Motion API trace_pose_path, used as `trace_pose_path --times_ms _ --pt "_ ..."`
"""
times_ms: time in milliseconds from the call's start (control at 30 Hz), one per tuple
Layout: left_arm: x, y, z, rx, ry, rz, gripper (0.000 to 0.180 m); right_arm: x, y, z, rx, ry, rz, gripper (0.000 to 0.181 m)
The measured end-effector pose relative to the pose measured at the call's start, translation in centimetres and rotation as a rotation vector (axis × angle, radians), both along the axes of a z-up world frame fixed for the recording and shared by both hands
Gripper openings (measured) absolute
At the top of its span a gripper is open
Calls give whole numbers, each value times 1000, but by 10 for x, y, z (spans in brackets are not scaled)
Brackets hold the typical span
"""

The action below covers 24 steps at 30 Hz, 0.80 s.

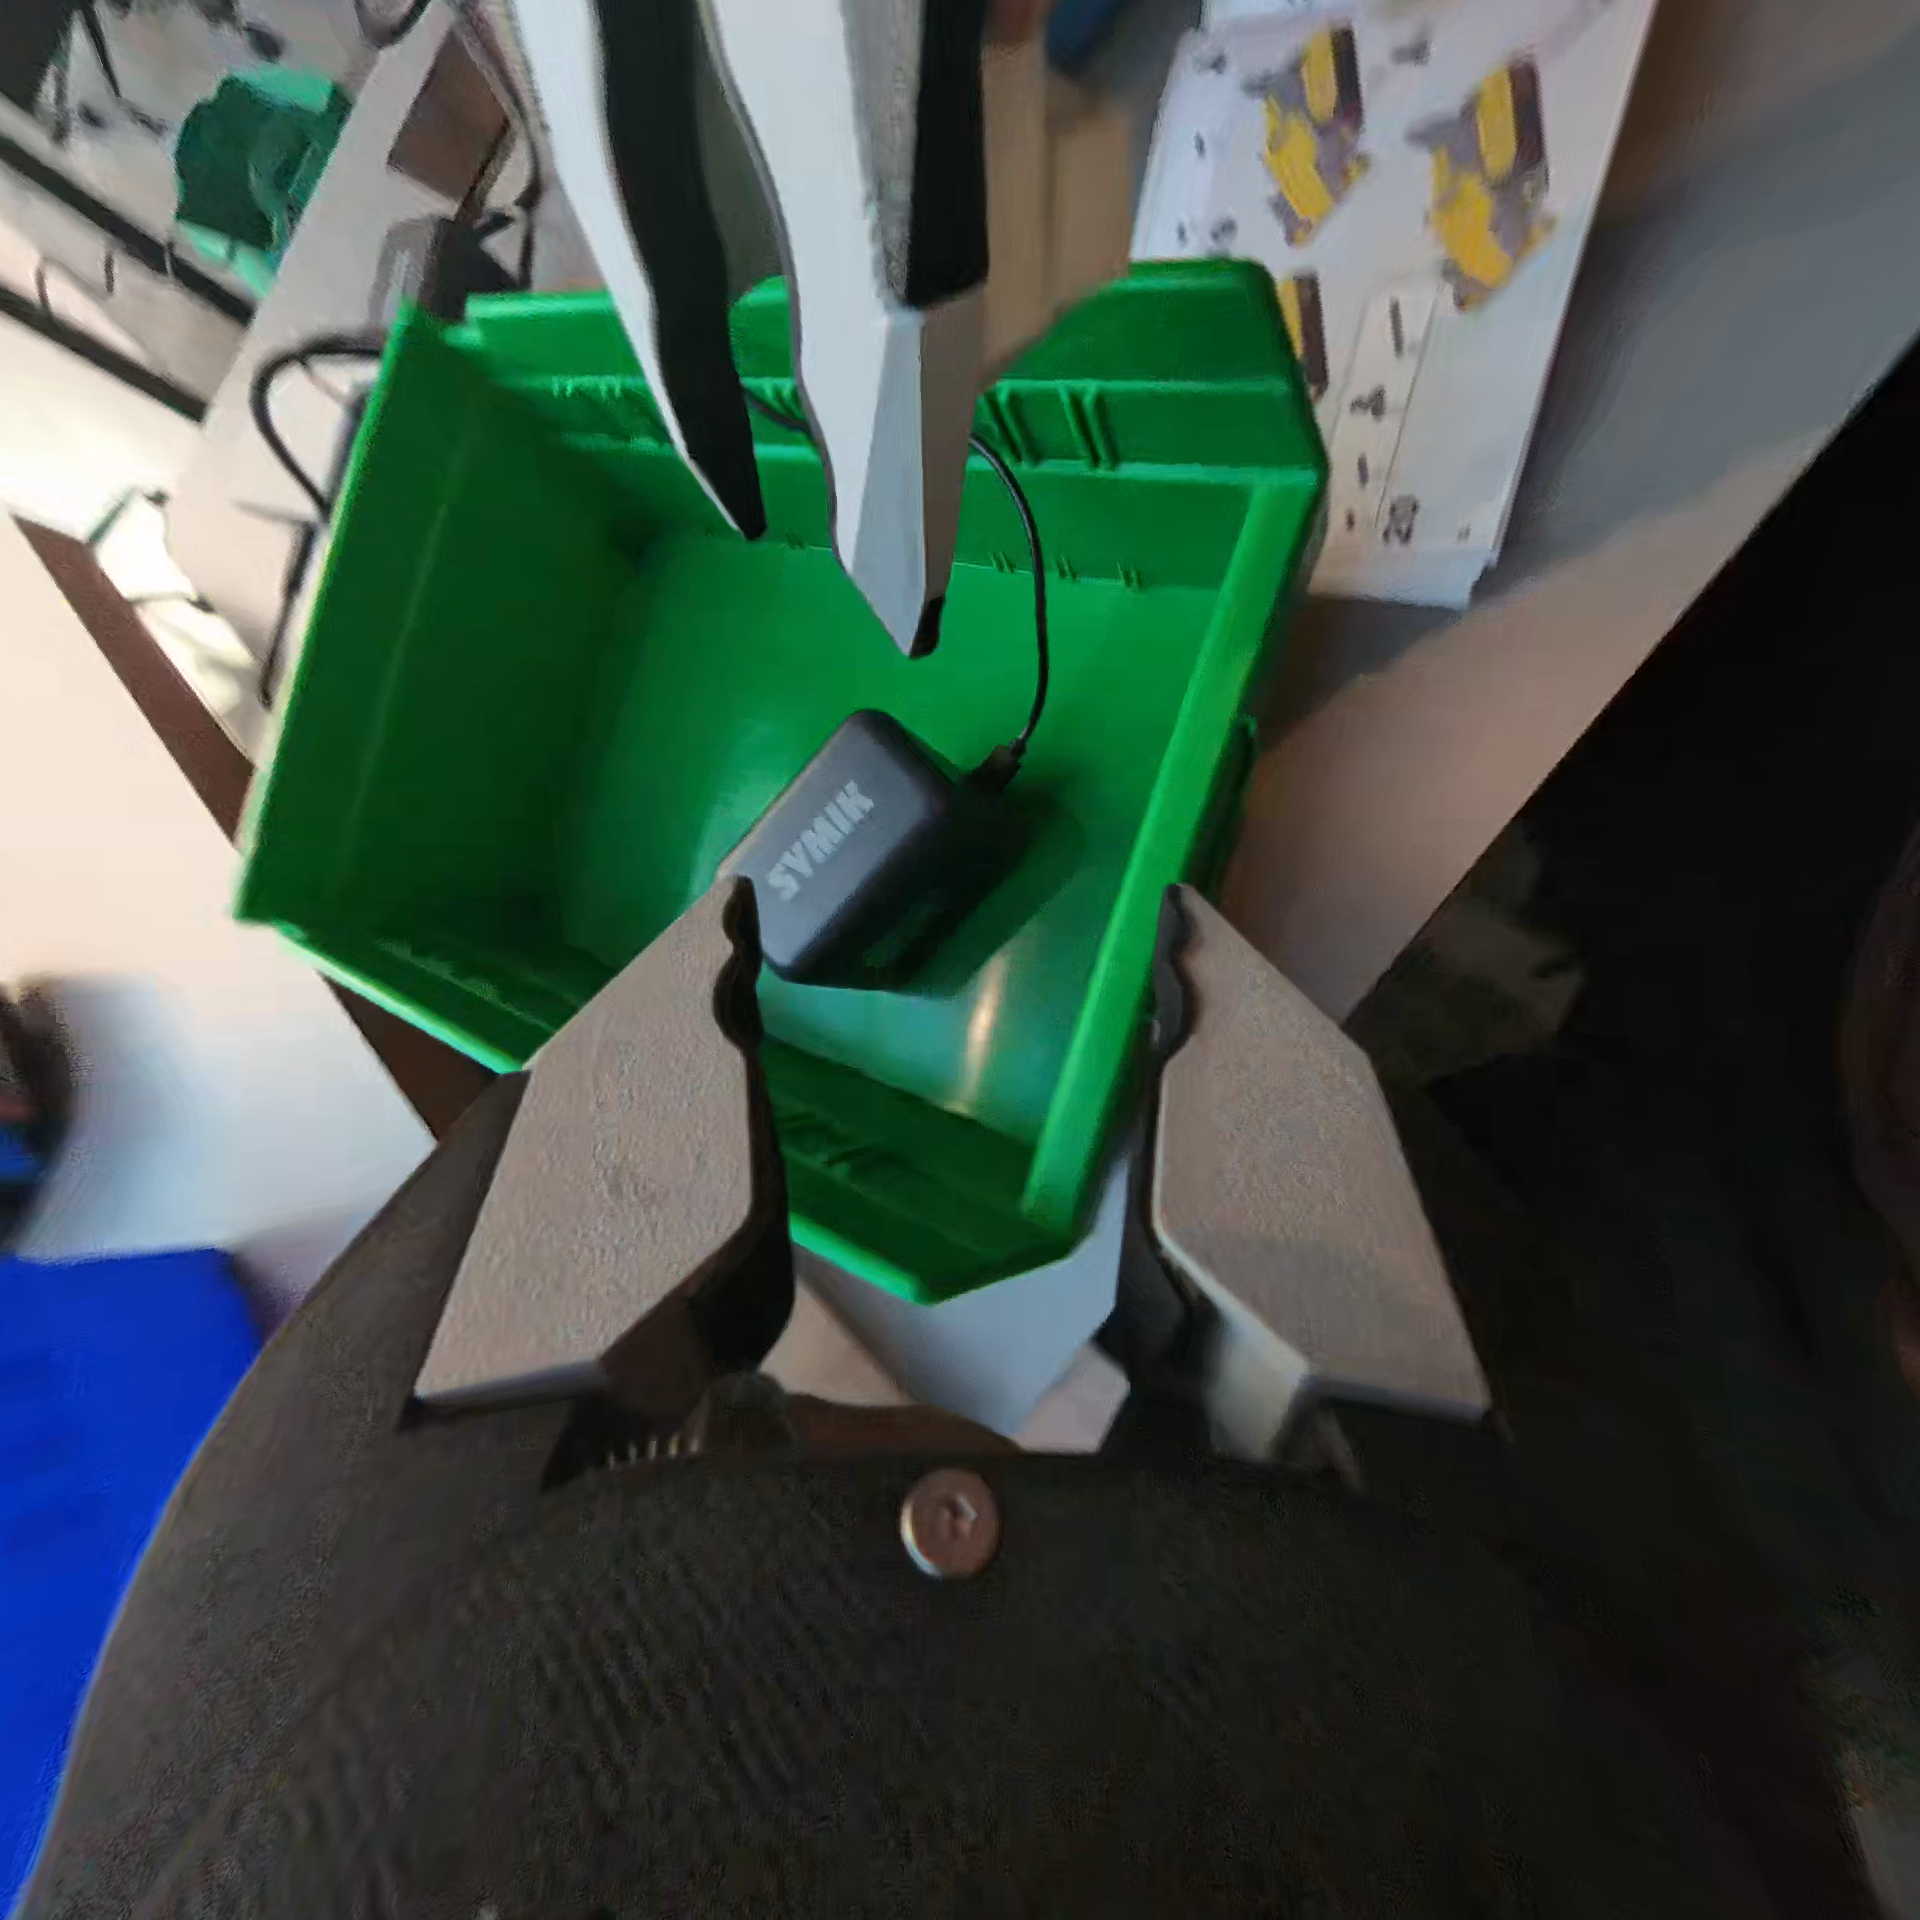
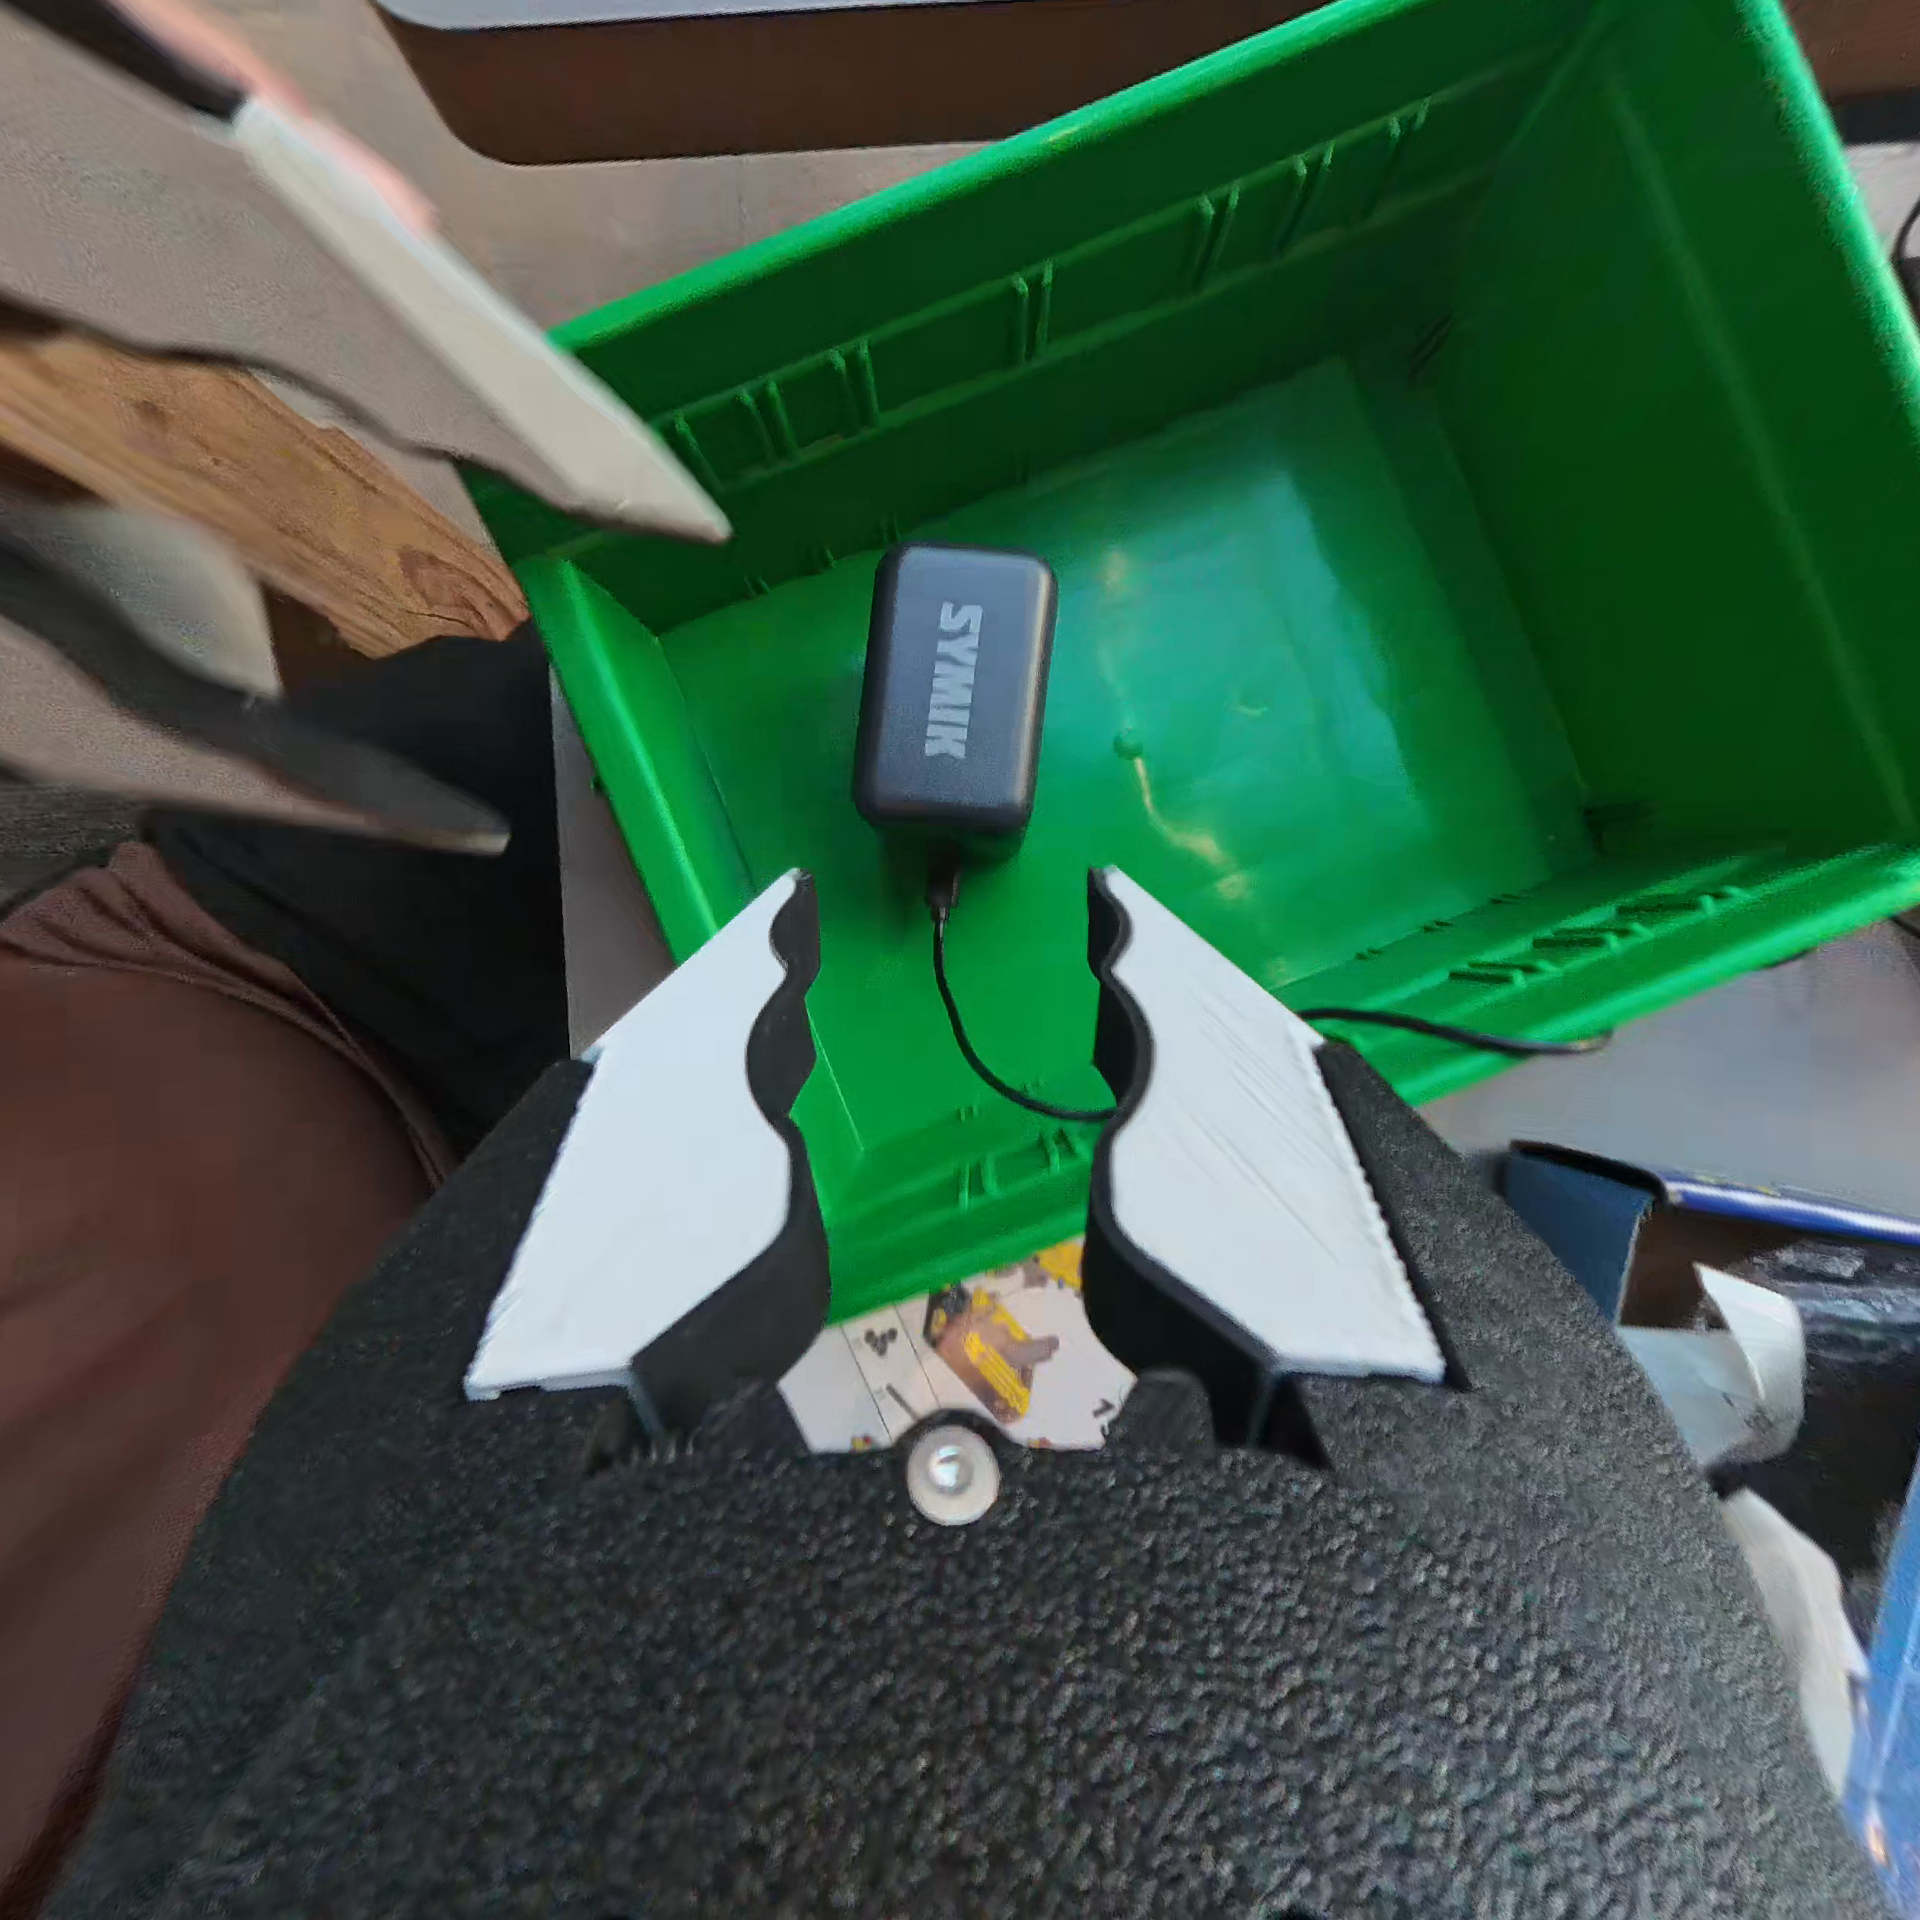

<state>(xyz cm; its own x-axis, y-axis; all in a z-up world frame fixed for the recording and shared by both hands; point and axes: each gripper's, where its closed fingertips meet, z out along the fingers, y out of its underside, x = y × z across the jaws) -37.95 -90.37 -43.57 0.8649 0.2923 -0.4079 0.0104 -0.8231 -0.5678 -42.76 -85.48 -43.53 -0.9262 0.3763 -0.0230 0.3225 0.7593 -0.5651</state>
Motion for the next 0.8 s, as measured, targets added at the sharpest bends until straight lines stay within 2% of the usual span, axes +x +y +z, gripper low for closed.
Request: trace_pose_path --times_ms 100,167,267,433,533,633,800 --pt "-16 9 1 -253 137 -290 75 11 24 7 -57 37 27 51" --pt "-23 13 -16 -388 99 -435 68 20 36 6 -94 48 48 51" --pt "-47 8 -42 -546 -12 -464 72 30 53 -2 -91 80 39 55" --pt "-59 6 -75 -611 -171 -509 72 49 61 6 -202 80 48 53" --pt "-67 -8 -100 -709 -239 -484 80 53 63 5 -263 47 56 53" --pt "-70 -17 -110 -789 -323 -424 63 52 66 -3 -285 28 54 53" --pt "-69 -10 -105 -747 -238 -400 63 54 63 -8 -306 34 81 50"
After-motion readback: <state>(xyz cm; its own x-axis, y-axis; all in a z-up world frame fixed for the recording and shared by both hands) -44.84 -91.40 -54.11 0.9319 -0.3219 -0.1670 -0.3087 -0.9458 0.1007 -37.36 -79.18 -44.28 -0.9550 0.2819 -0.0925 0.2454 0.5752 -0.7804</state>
